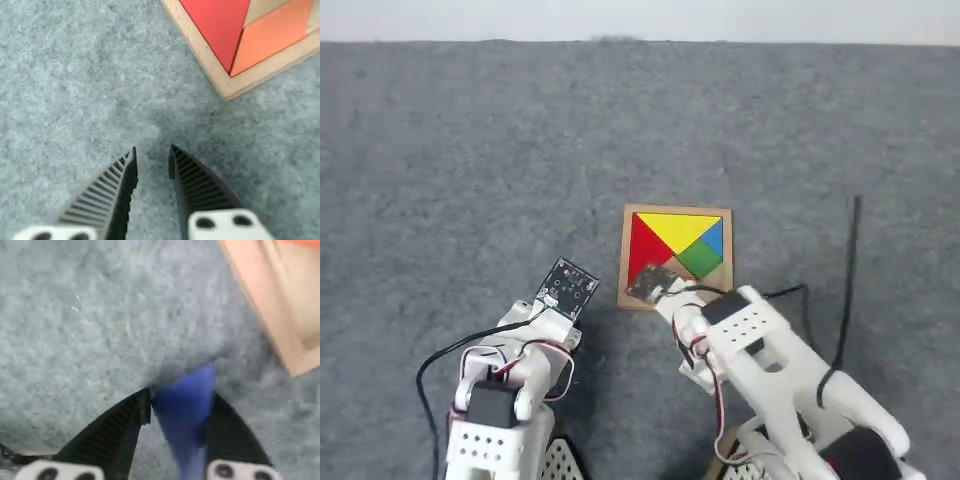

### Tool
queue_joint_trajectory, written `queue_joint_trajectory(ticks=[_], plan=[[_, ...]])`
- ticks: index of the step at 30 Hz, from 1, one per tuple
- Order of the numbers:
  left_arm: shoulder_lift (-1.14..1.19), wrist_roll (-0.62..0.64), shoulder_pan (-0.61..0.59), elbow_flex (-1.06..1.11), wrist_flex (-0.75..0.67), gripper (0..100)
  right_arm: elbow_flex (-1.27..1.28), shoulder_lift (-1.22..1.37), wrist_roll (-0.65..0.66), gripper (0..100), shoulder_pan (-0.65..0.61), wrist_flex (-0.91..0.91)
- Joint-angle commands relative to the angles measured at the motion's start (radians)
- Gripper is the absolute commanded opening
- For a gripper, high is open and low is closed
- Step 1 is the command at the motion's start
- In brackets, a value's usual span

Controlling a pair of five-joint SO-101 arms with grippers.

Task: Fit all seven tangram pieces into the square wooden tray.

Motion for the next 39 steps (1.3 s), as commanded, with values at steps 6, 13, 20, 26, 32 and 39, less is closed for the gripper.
queue_joint_trajectory(ticks=[6,13,20,26,32,39], plan=[[-0.011,-0.009,-0.006,-0.012,-0.002,10,-0.008,-0.021,0.018,6.4,0.125,0.005],[-0.011,-0.009,-0.006,-0.012,-0.002,10,-0.060,-0.031,0.083,0.6,0.305,0.015],[-0.011,-0.009,-0.006,-0.012,-0.002,10,-0.196,-0.031,0.100,0.6,0.377,0.062],[-0.011,-0.009,-0.006,-0.012,-0.002,10,-0.408,0.001,0.244,0.6,0.374,0.136],[-0.011,-0.009,-0.006,-0.012,-0.002,10,-0.594,0.186,0.480,0.6,0.369,0.237],[-0.011,-0.009,-0.006,-0.012,-0.002,10,-0.695,0.360,0.749,0.6,0.367,0.242]])
